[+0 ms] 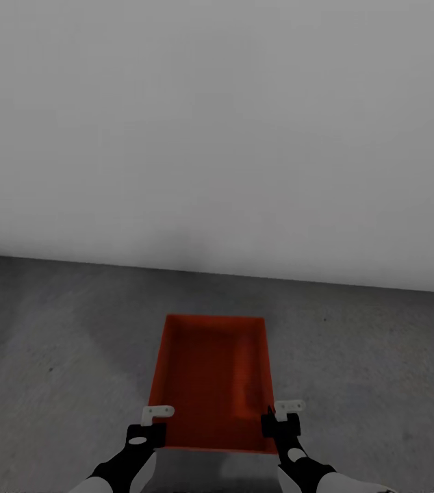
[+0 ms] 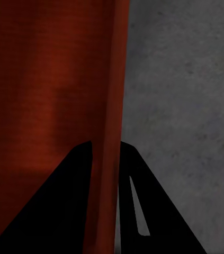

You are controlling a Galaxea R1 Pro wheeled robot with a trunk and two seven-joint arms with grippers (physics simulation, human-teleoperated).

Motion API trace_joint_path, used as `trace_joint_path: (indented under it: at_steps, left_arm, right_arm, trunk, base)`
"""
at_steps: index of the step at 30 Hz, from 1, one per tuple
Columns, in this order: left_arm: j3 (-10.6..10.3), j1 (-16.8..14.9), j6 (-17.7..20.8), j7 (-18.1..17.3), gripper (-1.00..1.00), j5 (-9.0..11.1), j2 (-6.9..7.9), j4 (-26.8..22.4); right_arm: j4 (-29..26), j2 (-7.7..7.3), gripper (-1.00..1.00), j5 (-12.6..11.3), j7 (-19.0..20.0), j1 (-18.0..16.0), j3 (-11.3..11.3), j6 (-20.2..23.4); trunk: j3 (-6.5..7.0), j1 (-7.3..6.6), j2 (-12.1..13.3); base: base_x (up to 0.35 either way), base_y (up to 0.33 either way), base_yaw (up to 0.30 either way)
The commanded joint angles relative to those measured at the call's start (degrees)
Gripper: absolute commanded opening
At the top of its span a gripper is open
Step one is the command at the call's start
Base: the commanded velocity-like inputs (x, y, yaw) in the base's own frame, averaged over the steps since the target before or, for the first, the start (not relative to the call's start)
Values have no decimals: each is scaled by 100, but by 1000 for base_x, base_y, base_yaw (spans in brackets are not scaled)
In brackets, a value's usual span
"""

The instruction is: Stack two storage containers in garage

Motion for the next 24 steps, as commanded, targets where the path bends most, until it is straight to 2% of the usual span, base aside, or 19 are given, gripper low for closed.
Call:
trace_joint_path:
  at_steps: [1,16,24]
  left_arm:
    - [-146,2,7,59,-100,148,7,29]
    - [-155,2,3,101,-100,142,7,14]
    - [-146,2,3,103,-100,150,7,28]
  right_arm:
    - [-9,-51,-100,-6,-32,-6,-65,-238]
    - [-10,-51,-100,-5,-32,-6,-65,-238]
    - [-9,-51,-100,-5,-32,-6,-68,-238]
  trunk:
    - [-12,0,-2]
    - [-146,0,-2]
    - [-313,175,-323]
  base:
    - [0,0,0]
    - [0,0,0]
    - [0,0,0]
